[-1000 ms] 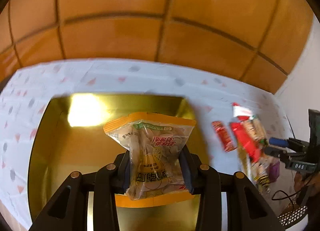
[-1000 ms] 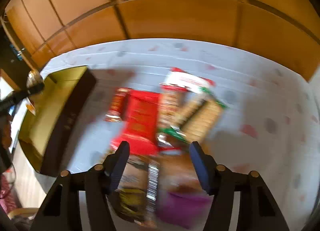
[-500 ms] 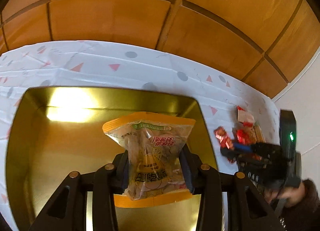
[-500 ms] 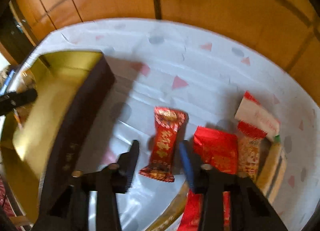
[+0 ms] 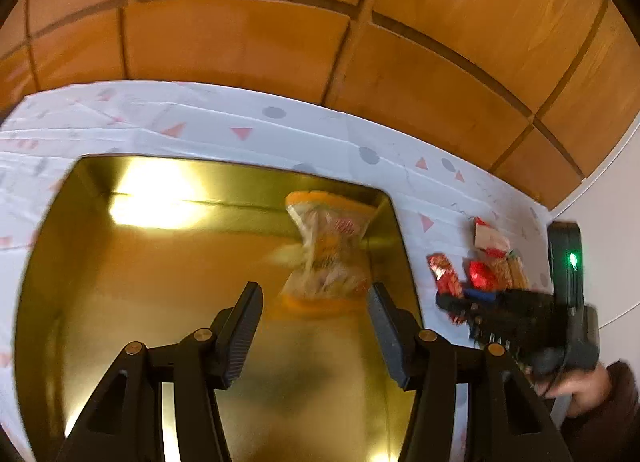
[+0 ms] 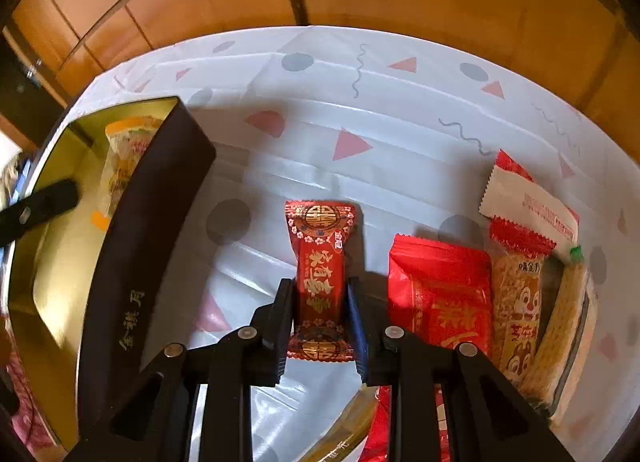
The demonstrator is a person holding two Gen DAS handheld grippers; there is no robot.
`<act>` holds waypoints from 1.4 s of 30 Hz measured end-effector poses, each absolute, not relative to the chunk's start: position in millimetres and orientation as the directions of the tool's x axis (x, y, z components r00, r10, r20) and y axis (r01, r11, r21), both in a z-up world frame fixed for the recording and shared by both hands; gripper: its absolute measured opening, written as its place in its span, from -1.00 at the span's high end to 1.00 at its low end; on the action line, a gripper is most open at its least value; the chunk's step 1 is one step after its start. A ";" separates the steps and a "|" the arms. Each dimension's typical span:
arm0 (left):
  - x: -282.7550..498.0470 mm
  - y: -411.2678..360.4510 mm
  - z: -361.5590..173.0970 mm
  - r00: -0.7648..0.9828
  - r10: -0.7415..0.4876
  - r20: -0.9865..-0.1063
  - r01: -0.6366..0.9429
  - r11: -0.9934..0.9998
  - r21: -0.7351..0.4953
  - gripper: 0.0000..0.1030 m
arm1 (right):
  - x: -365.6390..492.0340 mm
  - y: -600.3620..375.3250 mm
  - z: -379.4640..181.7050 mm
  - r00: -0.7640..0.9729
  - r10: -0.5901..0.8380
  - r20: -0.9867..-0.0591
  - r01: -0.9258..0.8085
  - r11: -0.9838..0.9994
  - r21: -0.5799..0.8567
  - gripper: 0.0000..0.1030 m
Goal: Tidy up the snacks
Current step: 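Drop the clear bag into the gold tin while the right gripper grasps the red candy, then carry the red wrapped candy into the gold tin and release it with the right gripper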
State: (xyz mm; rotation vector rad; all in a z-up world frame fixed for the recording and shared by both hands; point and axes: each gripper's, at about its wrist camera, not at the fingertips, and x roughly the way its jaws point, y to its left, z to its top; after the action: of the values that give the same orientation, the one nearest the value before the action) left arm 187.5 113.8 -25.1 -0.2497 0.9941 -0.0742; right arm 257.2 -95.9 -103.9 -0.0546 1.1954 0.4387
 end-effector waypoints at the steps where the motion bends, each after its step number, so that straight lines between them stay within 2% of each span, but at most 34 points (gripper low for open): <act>1: 176.1 111.5 -21.9 0.554 -0.157 -0.818 -0.049 0.974 -0.221 -0.08 | 257.7 -94.9 -104.3 0.296 0.297 -0.908 -0.359 0.915 0.182 0.48; 16: 82.0 105.9 -9.5 0.614 -0.044 -0.788 -0.085 0.989 -0.121 -0.08 | 241.4 -72.3 -109.3 0.390 0.170 -0.905 -0.355 0.935 0.023 0.50; 23: 60.8 113.3 -6.8 0.649 -0.006 -0.761 -0.113 0.988 -0.104 -0.08 | 228.6 -69.0 -107.3 0.420 0.148 -0.895 -0.289 0.957 0.023 0.56; 27: 52.2 119.6 -7.3 0.662 0.015 -0.749 -0.126 0.988 -0.092 -0.08 | 216.3 -79.9 -100.9 0.432 0.191 -0.882 -0.224 0.969 0.100 0.57; 33: 40.6 133.0 -10.4 0.672 0.035 -0.740 -0.169 0.980 -0.107 -0.08 | 179.9 -86.4 -62.8 0.527 0.274 -0.804 -0.190 0.961 0.203 0.57; 42: 29.5 156.1 -10.5 0.682 0.068 -0.728 -0.238 0.962 -0.134 -0.08 | 134.4 -39.6 -10.9 0.541 0.444 -0.714 -0.328 0.893 0.307 0.56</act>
State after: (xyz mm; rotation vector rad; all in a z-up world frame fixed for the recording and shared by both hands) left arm 29.4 156.1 -10.5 -0.2254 0.8032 0.1730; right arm 134.4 -39.6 -10.9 0.1430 0.8874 0.4601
